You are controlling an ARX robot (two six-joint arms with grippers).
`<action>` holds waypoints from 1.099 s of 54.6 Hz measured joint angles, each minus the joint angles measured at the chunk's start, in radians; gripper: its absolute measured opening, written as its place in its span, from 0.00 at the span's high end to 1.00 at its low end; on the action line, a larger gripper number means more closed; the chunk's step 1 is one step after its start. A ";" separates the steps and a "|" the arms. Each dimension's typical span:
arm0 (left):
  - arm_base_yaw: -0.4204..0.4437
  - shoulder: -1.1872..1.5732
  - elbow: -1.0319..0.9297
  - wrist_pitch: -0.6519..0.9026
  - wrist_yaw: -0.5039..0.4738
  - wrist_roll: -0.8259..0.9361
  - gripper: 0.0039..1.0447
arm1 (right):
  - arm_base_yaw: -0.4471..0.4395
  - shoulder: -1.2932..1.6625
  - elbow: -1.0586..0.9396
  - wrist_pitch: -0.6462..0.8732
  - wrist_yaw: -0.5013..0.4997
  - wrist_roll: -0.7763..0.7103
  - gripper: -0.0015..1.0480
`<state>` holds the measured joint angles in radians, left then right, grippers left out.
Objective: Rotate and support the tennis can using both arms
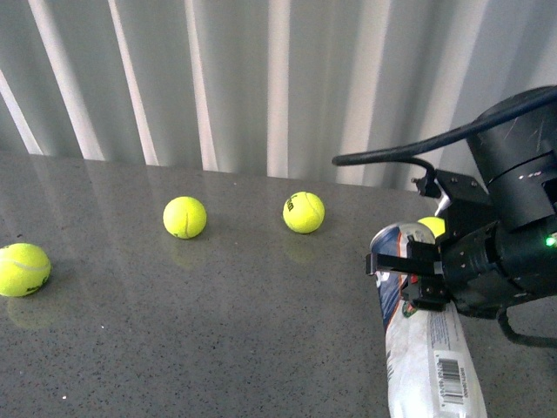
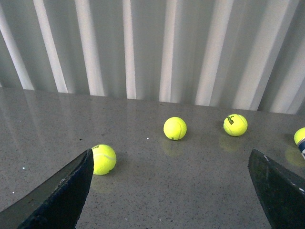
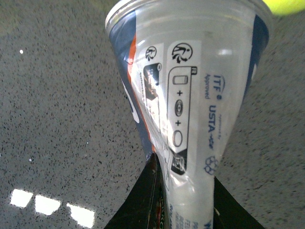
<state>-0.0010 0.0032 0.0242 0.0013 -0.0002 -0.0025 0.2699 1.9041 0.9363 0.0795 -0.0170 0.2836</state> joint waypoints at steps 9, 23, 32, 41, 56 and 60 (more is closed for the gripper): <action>0.000 0.000 0.000 0.000 0.000 0.000 0.06 | -0.005 -0.145 -0.071 0.120 0.119 -0.187 0.88; 0.000 0.000 0.000 0.000 0.000 0.000 0.06 | 0.000 -0.267 -0.244 0.499 0.133 -0.704 0.88; 0.000 0.000 0.000 0.000 0.000 0.000 0.06 | 0.008 -0.204 -0.372 0.718 0.011 -1.227 0.89; 0.000 0.000 0.000 -0.001 0.000 0.000 0.06 | 0.036 -0.135 -0.384 0.799 -0.074 -1.401 0.89; 0.000 0.000 0.000 -0.001 0.000 0.000 0.06 | 0.123 0.040 -0.262 0.821 -0.138 -1.427 0.89; 0.000 0.000 0.000 -0.001 0.000 0.000 0.06 | 0.144 0.089 -0.206 0.798 -0.153 -1.407 0.89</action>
<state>-0.0010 0.0032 0.0242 0.0006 -0.0006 -0.0025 0.4137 1.9930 0.7307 0.8772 -0.1699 -1.1236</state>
